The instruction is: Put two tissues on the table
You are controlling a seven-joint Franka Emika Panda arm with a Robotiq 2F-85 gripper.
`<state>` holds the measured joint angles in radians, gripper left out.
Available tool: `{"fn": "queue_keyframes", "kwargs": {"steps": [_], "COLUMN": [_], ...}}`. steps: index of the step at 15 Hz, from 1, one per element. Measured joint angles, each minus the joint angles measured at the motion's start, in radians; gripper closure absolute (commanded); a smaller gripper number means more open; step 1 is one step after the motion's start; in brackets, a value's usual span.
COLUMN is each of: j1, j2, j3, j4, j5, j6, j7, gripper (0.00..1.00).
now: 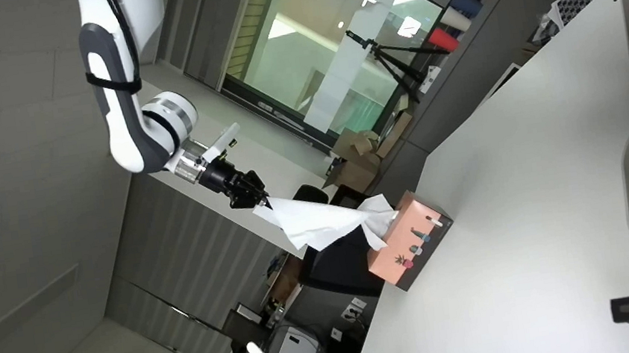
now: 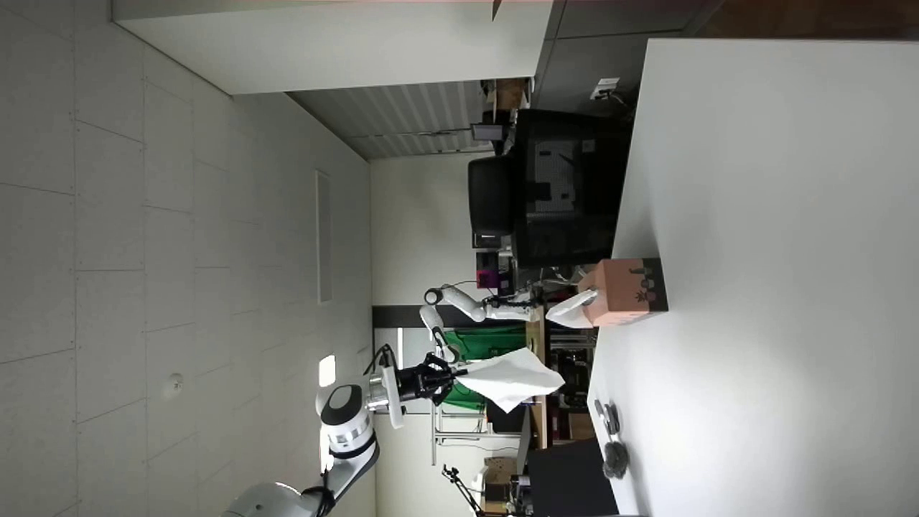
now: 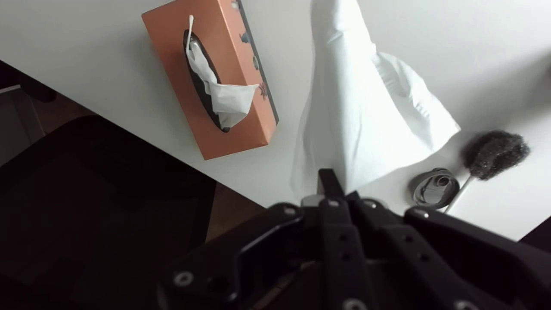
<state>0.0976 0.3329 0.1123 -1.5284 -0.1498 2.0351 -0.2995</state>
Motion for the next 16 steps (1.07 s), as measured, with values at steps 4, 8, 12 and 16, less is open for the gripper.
{"fn": "queue_keyframes", "kwargs": {"steps": [4,8,12,16], "j1": [0.002,-0.003,-0.021,-0.031], "j2": [-0.017,-0.026,-0.026,-0.024], "j3": [0.026,0.046,0.062,0.064], "j4": [-0.055,-0.129,-0.191,-0.257], "j5": [0.033,0.128,0.273,0.344], "j6": [-0.012,-0.004,0.002,0.013], "j7": [-0.048,-0.122,-0.198,-0.242], "gripper": [1.00,1.00,1.00,1.00]}}
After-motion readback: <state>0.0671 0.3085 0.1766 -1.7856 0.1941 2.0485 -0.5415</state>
